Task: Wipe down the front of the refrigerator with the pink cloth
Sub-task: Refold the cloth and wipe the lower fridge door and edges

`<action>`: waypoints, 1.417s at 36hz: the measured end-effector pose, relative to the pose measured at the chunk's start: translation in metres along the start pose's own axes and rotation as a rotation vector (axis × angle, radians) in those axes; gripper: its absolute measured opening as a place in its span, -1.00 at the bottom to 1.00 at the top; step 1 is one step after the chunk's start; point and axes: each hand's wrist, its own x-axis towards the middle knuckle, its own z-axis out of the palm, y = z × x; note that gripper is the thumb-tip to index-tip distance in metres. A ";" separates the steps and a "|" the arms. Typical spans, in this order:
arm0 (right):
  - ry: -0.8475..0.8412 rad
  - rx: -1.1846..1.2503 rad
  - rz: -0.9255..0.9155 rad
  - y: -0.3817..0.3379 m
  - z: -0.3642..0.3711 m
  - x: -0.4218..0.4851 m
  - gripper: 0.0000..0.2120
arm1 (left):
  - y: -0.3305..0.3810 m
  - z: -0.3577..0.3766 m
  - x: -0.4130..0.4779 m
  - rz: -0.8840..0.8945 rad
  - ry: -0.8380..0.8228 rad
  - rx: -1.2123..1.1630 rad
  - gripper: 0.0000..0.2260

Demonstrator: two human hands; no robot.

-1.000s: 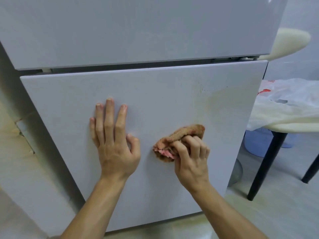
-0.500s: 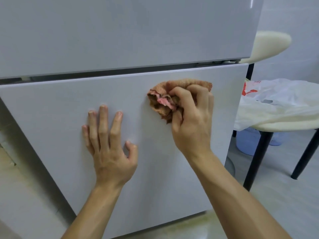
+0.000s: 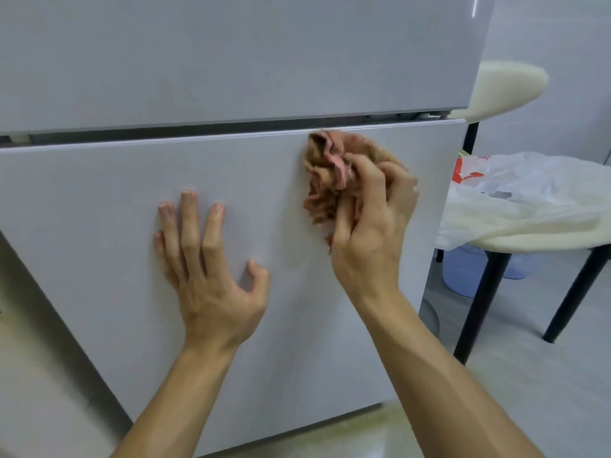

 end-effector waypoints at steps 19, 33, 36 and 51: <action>-0.290 -0.287 -0.162 0.086 -0.023 -0.108 -0.52 | 0.010 0.006 0.001 -0.002 -0.036 0.027 -0.33; 0.046 -0.116 -0.099 0.026 -0.012 0.012 -0.64 | 0.012 0.006 0.002 -0.008 -0.031 -0.008 -0.35; 0.045 -0.175 -0.093 0.051 -0.003 -0.031 -0.66 | 0.011 0.007 0.001 -0.005 -0.026 -0.002 -0.36; -0.060 -0.226 -0.113 0.081 -0.025 -0.061 -0.55 | 0.018 0.014 0.001 -0.030 0.010 0.021 -0.37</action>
